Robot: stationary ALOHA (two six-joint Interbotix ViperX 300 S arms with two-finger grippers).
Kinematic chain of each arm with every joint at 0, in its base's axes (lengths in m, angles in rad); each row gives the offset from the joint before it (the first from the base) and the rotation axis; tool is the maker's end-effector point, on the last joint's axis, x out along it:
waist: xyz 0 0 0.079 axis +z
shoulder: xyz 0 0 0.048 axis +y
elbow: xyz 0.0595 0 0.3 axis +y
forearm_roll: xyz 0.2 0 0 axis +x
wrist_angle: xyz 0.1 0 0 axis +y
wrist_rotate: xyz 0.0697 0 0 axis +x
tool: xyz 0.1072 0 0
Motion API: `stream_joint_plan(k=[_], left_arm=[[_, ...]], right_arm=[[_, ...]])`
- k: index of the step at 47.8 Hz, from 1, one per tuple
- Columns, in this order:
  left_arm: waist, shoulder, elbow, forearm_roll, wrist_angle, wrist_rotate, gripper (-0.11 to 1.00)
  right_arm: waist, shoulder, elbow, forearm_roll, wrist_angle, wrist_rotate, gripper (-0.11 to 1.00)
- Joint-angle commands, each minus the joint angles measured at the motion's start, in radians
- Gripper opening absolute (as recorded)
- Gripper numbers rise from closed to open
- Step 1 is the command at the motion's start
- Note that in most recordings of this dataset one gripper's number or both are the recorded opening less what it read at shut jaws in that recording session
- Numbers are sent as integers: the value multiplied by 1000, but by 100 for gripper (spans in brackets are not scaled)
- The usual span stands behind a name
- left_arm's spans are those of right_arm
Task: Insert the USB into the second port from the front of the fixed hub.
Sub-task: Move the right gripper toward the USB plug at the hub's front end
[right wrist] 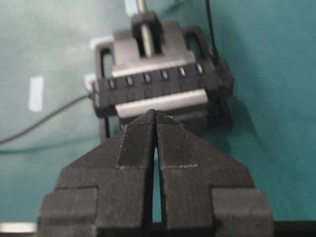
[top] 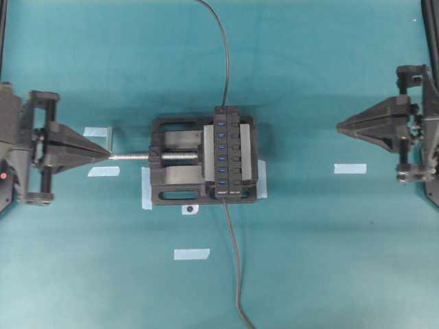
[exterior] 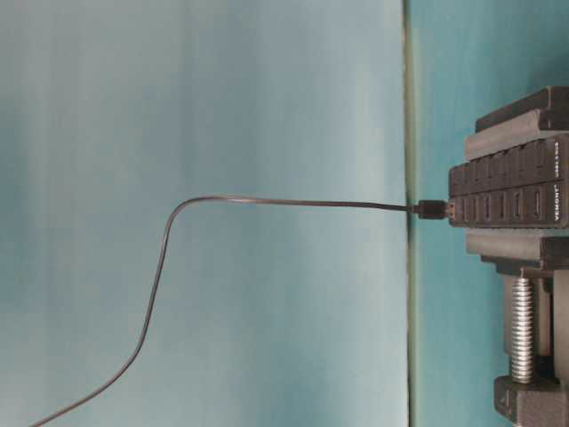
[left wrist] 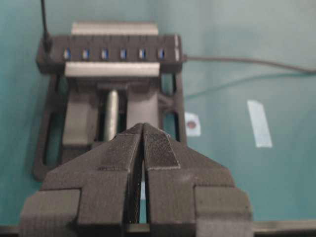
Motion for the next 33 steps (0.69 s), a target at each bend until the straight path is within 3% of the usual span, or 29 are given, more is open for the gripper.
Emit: stream_joint_plan(k=[1,21,33], left_arm=[[3,25,-37,2,-2,-9,0],[5,146,-104,2,60,-15,0],[5,196,-143,2,63,-18,0]], right_arm=[[-9,29,-37,2,14,9,-1],[-17,233,-147,-2,124,9,-1],[-29,336,-193,-18,126,8,-1]])
